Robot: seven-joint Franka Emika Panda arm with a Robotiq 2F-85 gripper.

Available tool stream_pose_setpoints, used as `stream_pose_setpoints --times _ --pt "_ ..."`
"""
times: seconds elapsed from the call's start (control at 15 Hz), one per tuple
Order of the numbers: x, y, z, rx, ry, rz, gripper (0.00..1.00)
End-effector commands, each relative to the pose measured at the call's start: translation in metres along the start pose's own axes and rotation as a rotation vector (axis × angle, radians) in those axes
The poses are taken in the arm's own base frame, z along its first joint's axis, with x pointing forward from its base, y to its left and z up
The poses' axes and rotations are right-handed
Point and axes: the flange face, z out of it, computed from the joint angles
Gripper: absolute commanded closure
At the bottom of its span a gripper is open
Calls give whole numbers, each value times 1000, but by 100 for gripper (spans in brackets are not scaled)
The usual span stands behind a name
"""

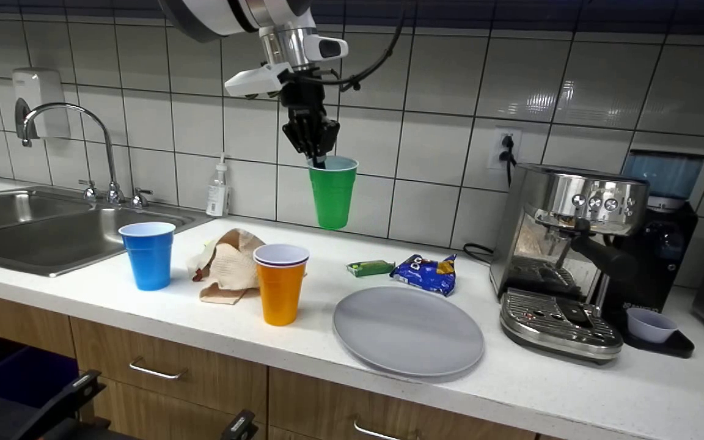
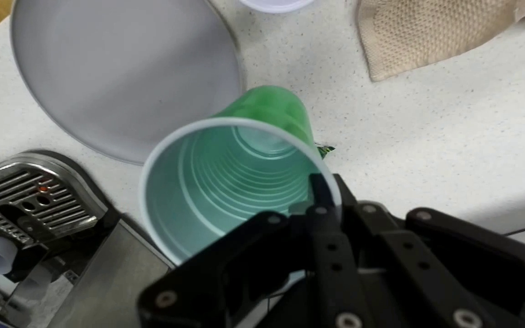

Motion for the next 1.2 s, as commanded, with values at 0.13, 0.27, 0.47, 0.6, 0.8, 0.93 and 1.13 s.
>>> stream_pose_setpoints --times 0.13,0.27,0.47,0.6,0.8,0.93,1.13 --pt "-31 -10 -25 32 21 -84 99" --pt "-41 -14 -28 37 16 -113 99" --pt "-55 -18 -29 37 6 -154 99" --pt "-63 -19 -30 34 0 -179 99" --pt "-74 -20 -29 35 -17 -213 99" --pt "-81 -20 -28 34 -27 -234 99" --pt "-89 -19 -25 38 -44 -254 99"
